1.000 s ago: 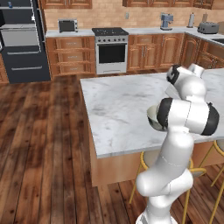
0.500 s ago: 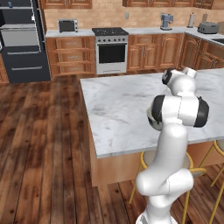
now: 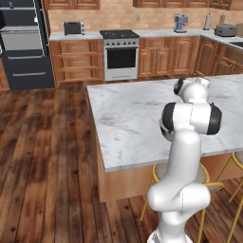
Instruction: Open the fridge, grab two sodas, and place both sodas inside the bowl with ice on the dining counter.
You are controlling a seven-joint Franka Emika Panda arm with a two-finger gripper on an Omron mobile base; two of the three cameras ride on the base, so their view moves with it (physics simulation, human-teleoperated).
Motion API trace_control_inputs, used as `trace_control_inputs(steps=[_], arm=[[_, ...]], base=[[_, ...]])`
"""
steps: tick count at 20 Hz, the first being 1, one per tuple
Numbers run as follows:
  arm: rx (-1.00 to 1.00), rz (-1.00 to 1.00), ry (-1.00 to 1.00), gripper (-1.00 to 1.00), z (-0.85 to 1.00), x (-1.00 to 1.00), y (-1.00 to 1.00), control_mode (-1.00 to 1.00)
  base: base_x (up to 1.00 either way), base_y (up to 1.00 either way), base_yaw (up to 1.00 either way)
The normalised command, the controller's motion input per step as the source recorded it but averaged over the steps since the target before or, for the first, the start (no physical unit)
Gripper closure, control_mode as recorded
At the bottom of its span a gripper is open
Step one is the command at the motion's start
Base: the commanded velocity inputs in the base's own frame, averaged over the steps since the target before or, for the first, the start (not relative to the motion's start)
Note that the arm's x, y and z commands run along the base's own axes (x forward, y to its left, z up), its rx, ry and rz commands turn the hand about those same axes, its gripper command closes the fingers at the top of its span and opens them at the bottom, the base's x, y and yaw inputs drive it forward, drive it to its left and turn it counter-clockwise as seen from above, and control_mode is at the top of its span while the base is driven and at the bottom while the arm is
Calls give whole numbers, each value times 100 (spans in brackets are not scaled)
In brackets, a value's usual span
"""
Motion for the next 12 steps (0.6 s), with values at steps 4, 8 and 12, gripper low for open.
trace_control_inputs(steps=[4,8,12], arm=[[0,-1,4,100,-24,13,-1,-100],[0,-1,2,100,-19,14,-1,-100],[0,-1,2,100,-19,13,-2,-100]], base=[[0,0,0],[0,0,0],[0,0,0]])
